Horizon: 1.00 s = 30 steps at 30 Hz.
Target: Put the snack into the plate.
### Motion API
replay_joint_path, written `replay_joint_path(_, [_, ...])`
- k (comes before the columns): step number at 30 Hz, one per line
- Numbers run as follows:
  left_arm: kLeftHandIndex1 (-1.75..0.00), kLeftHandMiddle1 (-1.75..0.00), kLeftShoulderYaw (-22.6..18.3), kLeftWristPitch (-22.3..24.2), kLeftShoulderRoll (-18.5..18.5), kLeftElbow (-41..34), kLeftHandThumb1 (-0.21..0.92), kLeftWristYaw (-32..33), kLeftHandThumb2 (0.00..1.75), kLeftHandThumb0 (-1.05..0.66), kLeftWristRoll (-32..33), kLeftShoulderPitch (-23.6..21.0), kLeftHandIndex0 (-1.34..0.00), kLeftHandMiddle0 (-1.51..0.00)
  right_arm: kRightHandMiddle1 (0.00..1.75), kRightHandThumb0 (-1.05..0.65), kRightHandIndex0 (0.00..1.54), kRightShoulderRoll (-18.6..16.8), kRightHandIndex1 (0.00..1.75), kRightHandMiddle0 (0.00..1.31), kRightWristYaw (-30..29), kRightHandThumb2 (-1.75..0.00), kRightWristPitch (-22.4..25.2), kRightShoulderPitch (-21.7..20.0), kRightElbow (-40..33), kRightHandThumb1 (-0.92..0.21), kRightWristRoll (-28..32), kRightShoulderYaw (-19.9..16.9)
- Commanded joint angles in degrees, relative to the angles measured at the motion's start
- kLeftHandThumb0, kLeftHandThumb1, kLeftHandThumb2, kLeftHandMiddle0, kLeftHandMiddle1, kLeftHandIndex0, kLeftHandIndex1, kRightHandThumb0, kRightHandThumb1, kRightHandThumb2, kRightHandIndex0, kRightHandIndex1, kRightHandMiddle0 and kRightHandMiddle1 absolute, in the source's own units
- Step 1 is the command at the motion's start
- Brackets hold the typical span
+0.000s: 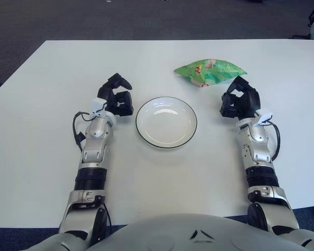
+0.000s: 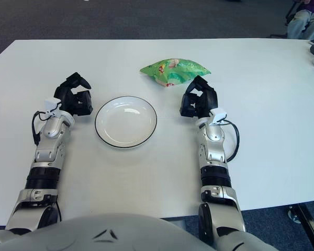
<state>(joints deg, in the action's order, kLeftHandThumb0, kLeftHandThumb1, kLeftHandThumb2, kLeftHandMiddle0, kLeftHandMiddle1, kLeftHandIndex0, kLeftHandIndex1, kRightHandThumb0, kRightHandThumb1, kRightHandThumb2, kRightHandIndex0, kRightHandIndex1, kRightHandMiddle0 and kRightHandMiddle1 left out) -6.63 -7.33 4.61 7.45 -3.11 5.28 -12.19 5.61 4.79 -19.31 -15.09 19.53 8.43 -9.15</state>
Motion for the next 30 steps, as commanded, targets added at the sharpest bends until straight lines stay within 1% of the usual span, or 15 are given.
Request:
replay_joint_path(1, [-1.75, -1.75, -0.13, -1.09, -2.91, 3.29, 0.25, 1.21, 1.40, -0.51, 0.31, 9.04, -0.67, -1.34, 1.75, -0.52, 1.34, -3.84, 1.75, 0.69, 0.74, -1.43, 0.10, 8.54, 7.16, -0.22, 1.04, 0.39])
replay_joint_path(12, [-1.75, -1.75, -1.12, -0.02, -4.12, -1.56, 0.23, 3.43, 1.43, -0.52, 1.34, 12.37, -0.69, -1.30, 1.75, -0.52, 1.33, -4.09, 1.75, 0.69, 1.66, -1.43, -0.08, 5.06, 10.02, -0.23, -0.06, 1.54])
replay_joint_path(22, [-1.75, -1.75, -1.56, 0.41, -3.72, -4.67, 0.23, 5.24, 1.42, -0.51, 0.89, 14.89, -0.68, -1.29, 1.75, -0.52, 1.33, -4.21, 1.75, 0.69, 3.71, -1.43, -0.75, 2.63, 13.23, -0.23, 0.37, 2.16])
replay_joint_path(30, [-1.75, -1.75, -1.52, 1.19, -3.16, -5.98, 0.24, 6.57, 1.41, -0.51, 0.26, 15.64, -0.68, -1.29, 1.75, -0.52, 1.33, -4.14, 1.75, 0.69, 5.56, -1.43, -1.89, 0.90, 16.05, -0.22, 0.74, 2.19])
